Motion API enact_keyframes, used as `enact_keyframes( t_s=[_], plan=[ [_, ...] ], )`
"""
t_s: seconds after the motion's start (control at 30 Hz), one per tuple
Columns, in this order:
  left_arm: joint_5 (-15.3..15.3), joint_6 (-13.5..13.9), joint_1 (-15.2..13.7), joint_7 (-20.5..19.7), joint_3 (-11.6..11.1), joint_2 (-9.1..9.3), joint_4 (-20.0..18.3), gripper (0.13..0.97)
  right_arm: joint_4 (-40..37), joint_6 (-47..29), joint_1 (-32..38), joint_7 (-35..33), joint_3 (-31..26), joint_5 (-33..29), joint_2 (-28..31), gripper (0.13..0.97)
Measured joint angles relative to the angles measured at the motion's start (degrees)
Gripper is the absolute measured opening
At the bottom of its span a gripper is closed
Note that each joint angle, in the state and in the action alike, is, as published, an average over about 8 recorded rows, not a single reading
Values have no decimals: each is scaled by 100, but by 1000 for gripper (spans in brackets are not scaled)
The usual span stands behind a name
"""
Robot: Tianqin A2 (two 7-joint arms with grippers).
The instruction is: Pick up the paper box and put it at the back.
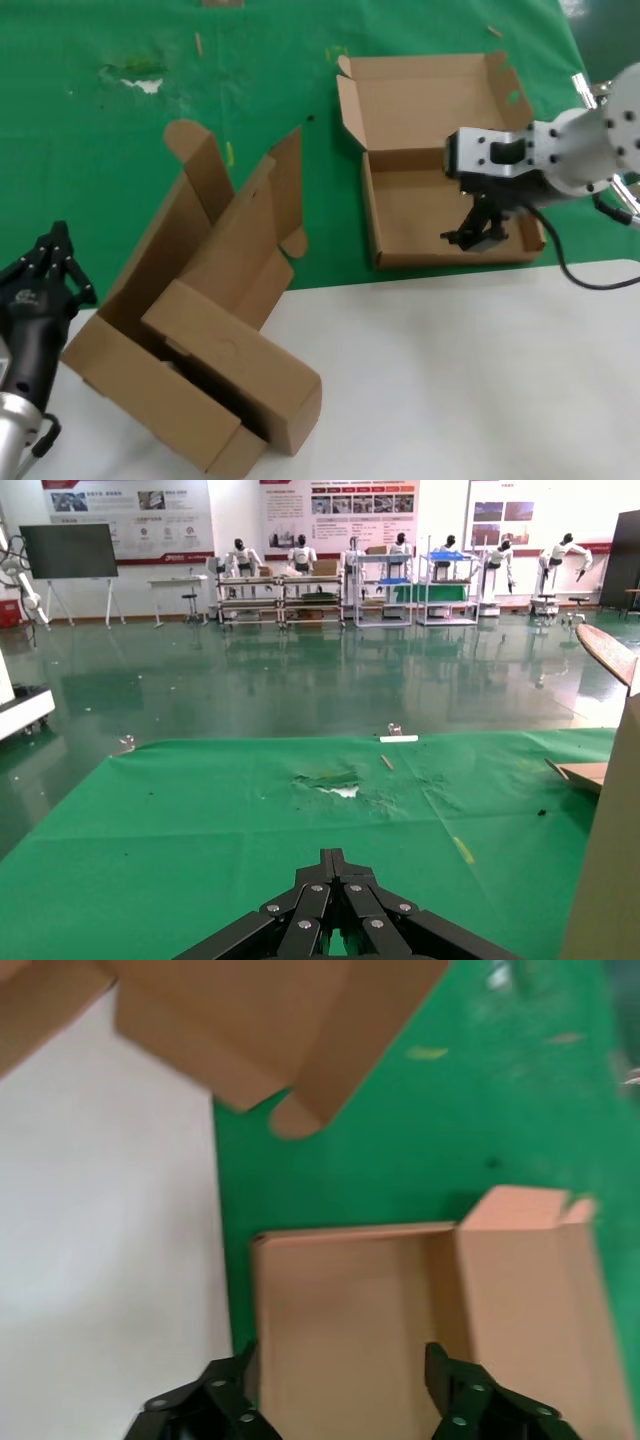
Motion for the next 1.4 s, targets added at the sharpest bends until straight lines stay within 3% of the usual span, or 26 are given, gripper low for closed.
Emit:
enact_keyframes(
  t_s=[0.17, 0.57, 0.87, 1.1, 1.4],
  plan=[
    [0, 0, 0, 0, 0, 0, 0, 140, 495, 108, -225, 91, 295, 233, 267, 556],
    [0, 0, 0, 0, 0, 0, 0, 159, 657, 803, -774, -130, 605, 773, 160, 813],
    [-1, 0, 0, 0, 0, 0, 0, 230, 792, 1648, -1425, -420, 944, 1413, -12, 922],
    [0, 0, 0, 0, 0, 0, 0, 266, 899, 2321, -1940, -651, 1215, 1922, -150, 954],
    [-1, 0, 0, 0, 0, 0, 0, 429, 1038, 3195, -2611, -951, 1566, 2583, -329, 965]
  ],
)
